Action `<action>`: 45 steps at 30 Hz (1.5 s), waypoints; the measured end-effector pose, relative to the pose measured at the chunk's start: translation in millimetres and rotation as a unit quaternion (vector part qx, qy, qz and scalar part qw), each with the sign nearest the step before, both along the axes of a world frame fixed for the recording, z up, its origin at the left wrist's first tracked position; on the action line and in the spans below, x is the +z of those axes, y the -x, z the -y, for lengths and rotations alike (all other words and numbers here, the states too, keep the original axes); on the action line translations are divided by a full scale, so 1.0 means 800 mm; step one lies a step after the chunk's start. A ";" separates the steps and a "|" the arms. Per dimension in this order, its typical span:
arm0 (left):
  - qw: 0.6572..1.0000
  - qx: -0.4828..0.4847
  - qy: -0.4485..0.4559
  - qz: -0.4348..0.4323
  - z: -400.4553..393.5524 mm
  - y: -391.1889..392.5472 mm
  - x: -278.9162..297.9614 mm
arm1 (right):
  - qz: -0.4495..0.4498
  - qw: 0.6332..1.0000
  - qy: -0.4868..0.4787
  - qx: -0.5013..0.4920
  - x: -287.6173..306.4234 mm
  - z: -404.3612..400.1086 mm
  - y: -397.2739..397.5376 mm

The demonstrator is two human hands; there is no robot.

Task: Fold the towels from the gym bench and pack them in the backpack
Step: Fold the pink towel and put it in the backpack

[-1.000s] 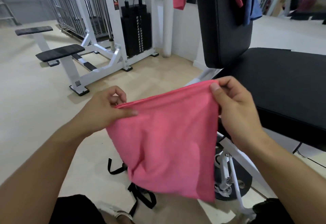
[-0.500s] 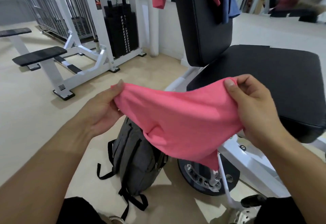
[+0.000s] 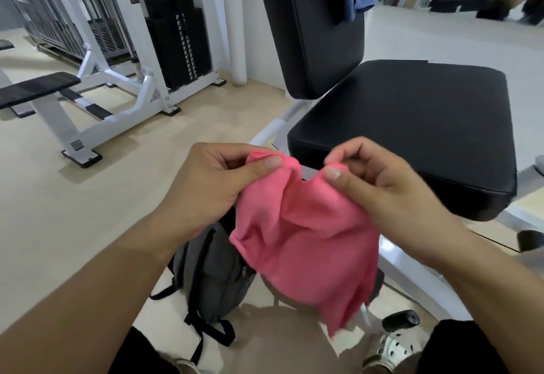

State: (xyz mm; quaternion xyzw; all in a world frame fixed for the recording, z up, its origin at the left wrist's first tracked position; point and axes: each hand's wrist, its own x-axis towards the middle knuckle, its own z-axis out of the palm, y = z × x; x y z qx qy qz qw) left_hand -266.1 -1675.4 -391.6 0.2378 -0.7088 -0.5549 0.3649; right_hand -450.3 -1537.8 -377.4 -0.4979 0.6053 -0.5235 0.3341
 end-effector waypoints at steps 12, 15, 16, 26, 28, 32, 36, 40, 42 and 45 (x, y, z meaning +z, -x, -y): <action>0.962 -0.136 0.005 0.236 0.009 0.012 -0.042 | 0.082 0.987 0.084 -0.106 0.000 0.024 -0.017; 0.912 -0.160 0.077 0.369 0.022 0.005 -0.069 | 0.173 0.959 0.122 -0.188 0.010 0.028 -0.003; 0.901 -0.154 0.090 0.396 0.028 0.002 -0.075 | 0.183 0.950 0.129 -0.218 0.011 0.030 0.003; 0.945 -0.073 -0.069 0.312 0.061 -0.046 -0.074 | 0.168 0.925 0.104 -0.326 0.000 0.041 0.032; 0.906 -0.070 -0.034 0.417 0.073 -0.064 -0.083 | 0.156 0.931 0.097 -0.317 -0.002 0.042 0.032; 0.887 0.001 0.023 0.461 0.084 -0.077 -0.085 | 0.062 0.981 0.093 -0.157 0.003 0.037 0.019; 0.985 -0.013 0.016 0.173 0.047 -0.051 -0.034 | -0.069 0.995 0.067 0.032 0.005 0.027 -0.011; 0.993 -0.062 0.078 0.069 -0.007 -0.026 -0.006 | -0.156 0.983 0.031 0.090 -0.010 0.022 -0.031; 0.995 -0.002 0.084 0.045 -0.024 -0.014 -0.006 | -0.158 0.984 0.036 0.078 -0.016 0.022 -0.035; 0.996 0.047 0.071 0.022 -0.027 -0.005 -0.013 | -0.151 0.985 0.032 0.070 -0.024 0.023 -0.034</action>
